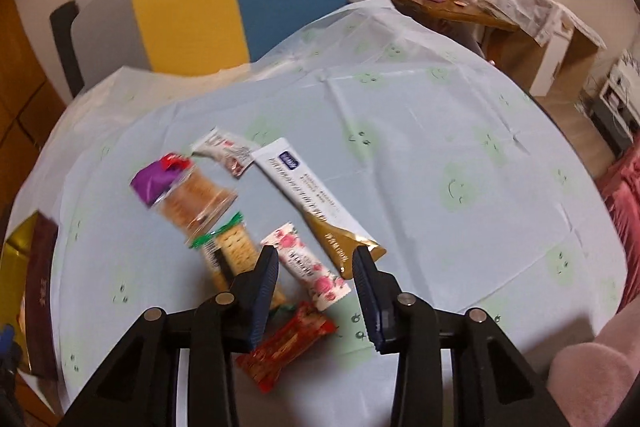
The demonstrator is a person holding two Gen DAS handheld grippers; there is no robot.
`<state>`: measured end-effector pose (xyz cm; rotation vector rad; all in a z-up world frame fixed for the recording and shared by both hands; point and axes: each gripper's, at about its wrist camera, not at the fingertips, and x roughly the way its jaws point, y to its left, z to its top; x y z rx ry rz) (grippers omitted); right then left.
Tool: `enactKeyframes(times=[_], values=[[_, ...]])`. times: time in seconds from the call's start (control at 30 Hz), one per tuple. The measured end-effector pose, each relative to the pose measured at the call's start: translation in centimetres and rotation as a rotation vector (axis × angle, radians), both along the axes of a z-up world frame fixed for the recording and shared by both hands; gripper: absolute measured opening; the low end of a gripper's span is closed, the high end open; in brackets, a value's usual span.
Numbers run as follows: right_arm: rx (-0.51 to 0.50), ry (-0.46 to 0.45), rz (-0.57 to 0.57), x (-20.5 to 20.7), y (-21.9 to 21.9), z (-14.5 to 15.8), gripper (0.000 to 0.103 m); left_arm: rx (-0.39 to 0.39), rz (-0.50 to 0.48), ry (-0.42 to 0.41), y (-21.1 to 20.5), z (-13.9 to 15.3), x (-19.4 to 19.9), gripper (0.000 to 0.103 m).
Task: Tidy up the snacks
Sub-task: 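Move the left tool to the red wrapped candy and grasp it, then lift the red candy with the left tool while the right grasps the rose-print bar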
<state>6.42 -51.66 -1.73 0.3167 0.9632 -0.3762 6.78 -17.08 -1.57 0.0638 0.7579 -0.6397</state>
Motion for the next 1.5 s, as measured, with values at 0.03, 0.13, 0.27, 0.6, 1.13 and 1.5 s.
enactKeyframes(times=[0.03, 0.13, 0.27, 0.6, 1.13, 1.5], values=[[0.007, 0.006, -0.018, -0.1, -0.3, 0.0, 0.039, 0.003, -0.044, 0.003, -1.4, -0.1, 0.1, 0.046], [0.031, -0.049, -0.04, -0.5, -0.9, 0.6, 0.039, 0.029, -0.15, 0.028, -6.0, -1.0, 0.4, 0.035], [0.076, -0.074, -0.048, -0.7, -1.3, 0.7, 0.039, 0.054, -0.274, 0.06, -11.8, -2.1, 0.3, 0.031], [0.115, -0.017, -0.089, -0.6, -2.3, -0.6, 0.039, 0.084, -0.465, 0.115, -20.0, -3.7, -1.1, 0.03], [0.152, -0.007, -0.102, -0.5, -2.8, -1.0, 0.039, 0.201, -0.509, 0.125, -25.0, -6.7, -1.6, 0.018], [0.133, 0.056, -0.02, 0.5, -1.2, -1.9, 0.039, 0.174, -0.276, 0.066, -13.6, -6.9, -2.0, 0.015]])
